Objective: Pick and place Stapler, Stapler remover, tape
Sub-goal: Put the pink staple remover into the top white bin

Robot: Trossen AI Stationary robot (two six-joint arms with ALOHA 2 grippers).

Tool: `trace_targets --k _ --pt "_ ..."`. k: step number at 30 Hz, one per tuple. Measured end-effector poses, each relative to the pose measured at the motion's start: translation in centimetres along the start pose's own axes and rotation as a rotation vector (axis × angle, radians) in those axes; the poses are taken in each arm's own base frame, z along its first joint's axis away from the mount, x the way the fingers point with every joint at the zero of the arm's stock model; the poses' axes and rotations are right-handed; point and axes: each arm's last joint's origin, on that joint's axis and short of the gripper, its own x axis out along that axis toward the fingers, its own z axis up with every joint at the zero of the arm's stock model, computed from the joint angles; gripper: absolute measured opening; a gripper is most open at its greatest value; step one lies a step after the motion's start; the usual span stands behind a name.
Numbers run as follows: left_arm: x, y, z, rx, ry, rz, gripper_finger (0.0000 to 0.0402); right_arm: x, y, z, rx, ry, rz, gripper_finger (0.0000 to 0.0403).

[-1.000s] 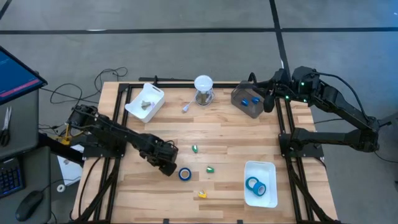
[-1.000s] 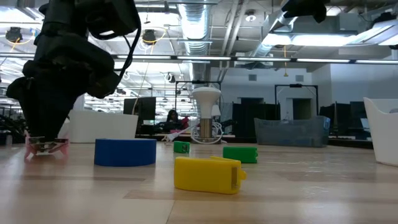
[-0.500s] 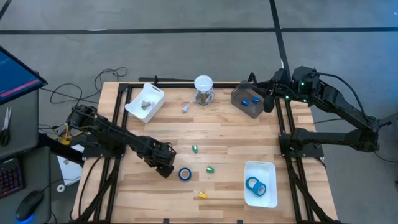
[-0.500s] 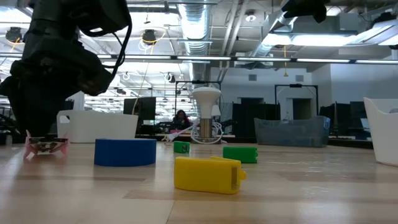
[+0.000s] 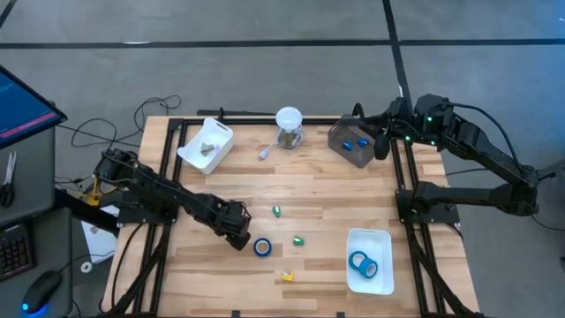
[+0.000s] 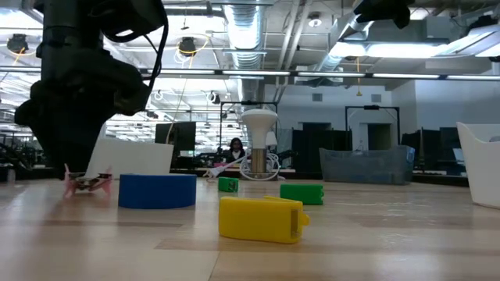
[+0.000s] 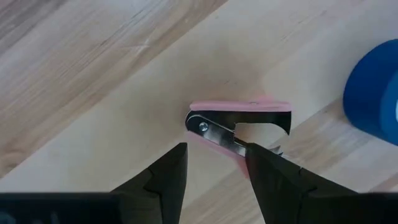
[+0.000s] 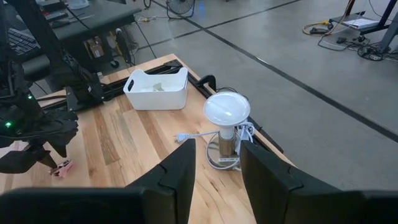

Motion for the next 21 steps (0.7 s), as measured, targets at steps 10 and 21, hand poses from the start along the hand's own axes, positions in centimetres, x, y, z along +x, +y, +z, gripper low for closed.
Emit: trace_targets --k 10,21 --pt "0.10 -0.41 0.22 -0.004 -0.012 -0.047 0.0157 0.00 0.00 0.00 0.000 0.000 0.000 0.0118" --pt "0.07 -0.77 0.35 -0.005 -0.029 -0.083 0.0012 0.00 0.00 0.00 0.000 0.000 0.000 0.0118"
